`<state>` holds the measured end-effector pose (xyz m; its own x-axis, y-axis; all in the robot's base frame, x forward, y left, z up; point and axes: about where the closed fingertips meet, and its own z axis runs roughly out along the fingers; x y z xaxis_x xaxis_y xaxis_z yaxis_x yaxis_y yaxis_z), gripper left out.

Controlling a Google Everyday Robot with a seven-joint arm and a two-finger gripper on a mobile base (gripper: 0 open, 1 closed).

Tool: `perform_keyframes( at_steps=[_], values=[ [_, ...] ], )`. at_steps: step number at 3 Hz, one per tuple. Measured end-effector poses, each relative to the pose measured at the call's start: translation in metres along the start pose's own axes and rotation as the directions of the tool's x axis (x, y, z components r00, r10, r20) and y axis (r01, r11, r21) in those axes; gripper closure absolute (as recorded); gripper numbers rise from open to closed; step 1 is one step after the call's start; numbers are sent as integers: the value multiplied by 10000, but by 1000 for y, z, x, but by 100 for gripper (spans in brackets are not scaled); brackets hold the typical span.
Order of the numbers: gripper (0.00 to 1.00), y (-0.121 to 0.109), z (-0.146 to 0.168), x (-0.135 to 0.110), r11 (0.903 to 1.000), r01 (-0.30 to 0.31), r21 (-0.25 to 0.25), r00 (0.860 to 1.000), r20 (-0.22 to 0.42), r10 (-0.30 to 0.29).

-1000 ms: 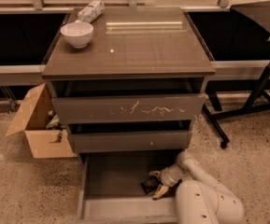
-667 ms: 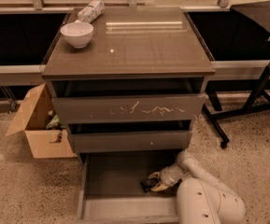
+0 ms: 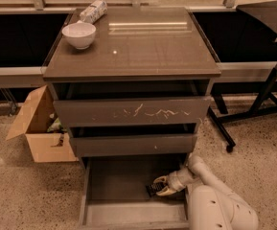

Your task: Pick rxbar chocolate from bottom drawer and place on counter

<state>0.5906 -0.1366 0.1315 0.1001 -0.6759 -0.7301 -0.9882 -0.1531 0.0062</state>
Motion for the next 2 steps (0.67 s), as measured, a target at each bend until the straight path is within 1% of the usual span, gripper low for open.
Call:
perform_keyframes(
  at_steps=[1,2],
  values=[
    [100,6,-44,-28,9923,1046,669,9800,1627,-1143],
    [100,22,-76,-51,9746,2033,943,9333,2822,-2220]
  ],
)
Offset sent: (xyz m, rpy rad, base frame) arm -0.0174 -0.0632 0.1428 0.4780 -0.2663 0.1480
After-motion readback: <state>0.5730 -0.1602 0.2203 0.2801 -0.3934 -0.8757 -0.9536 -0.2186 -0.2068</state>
